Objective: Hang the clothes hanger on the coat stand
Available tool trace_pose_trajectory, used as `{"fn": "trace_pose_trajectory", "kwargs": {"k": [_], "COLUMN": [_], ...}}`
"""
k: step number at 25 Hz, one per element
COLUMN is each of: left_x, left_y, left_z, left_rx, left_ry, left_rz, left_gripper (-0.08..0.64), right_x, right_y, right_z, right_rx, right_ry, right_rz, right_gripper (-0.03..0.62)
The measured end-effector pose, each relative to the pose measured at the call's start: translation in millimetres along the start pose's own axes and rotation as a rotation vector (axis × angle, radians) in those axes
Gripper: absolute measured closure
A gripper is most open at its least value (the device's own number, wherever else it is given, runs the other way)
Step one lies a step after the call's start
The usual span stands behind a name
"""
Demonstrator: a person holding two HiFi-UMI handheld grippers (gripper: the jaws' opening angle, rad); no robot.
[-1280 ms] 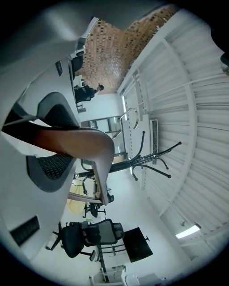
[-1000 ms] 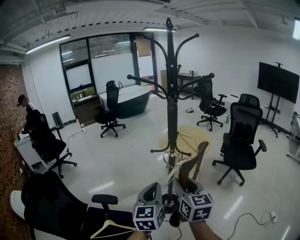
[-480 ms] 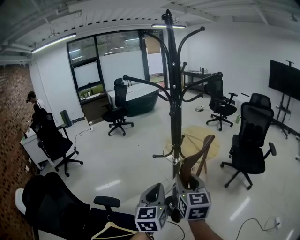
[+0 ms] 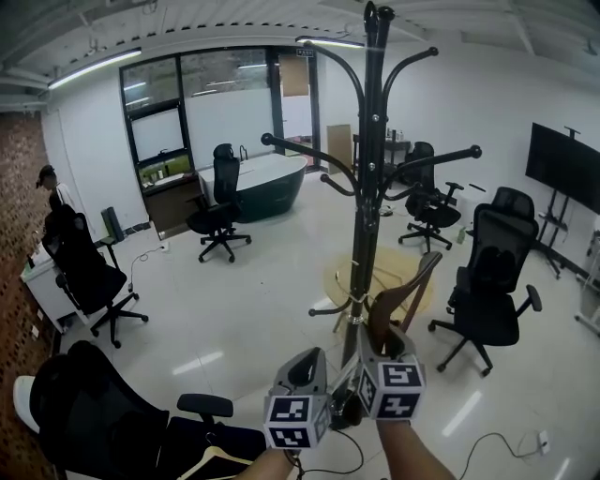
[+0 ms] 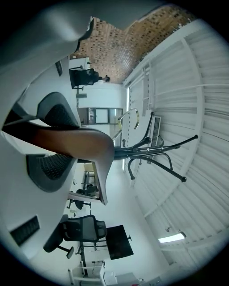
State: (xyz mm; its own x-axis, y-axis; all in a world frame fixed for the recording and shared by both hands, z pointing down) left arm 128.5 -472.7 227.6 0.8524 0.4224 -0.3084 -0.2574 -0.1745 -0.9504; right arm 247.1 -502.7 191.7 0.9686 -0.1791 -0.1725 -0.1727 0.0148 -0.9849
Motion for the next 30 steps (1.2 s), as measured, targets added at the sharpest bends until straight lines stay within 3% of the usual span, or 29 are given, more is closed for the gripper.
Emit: {"fn": "trace_pose_trajectory", "kwargs": {"k": [9, 16, 23, 30], "left_x": [15.6, 8.0, 11.0, 12.7], "left_y": [28.3, 23.9, 13.7, 2.3], "left_z": [-37.2, -64.5, -85.2, -92.0], "left_rx": [0.043, 0.042, 0.020, -0.006], "left_ry": [-0.008, 0.004, -0.008, -0.019], "left_rz": [-0.016, -0.008, 0.000, 0.001], "left_gripper": [0.546, 0.546, 0.546, 0.546], "right_x": [23.7, 46.6, 74.4, 87.6], "right_y": [32.0, 44.0, 44.5, 25.1], "right_z": [-38.9, -63.6, -76.3, -82.2], "right_rx": [0.053, 0.097, 0.124, 0.099], "right_ry": [-0.010, -0.074, -0.159, -0.190], "right_rz": [0.060, 0.076, 0.049, -0.028], "right_gripper": [0.456, 0.456, 0.456, 0.456]}}
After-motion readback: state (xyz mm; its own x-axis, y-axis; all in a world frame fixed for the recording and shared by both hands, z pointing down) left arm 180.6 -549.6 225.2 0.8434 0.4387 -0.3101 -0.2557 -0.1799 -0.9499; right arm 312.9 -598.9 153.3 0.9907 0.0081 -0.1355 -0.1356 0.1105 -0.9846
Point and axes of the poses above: the fingertips, and each gripper's own axes: z backward along the fingers, x to its right, y out of its top, the point moved 2 cm from there along z, backward along the fingers, and after that the axes turned 13 degrees about z, right-handed, at the moved point
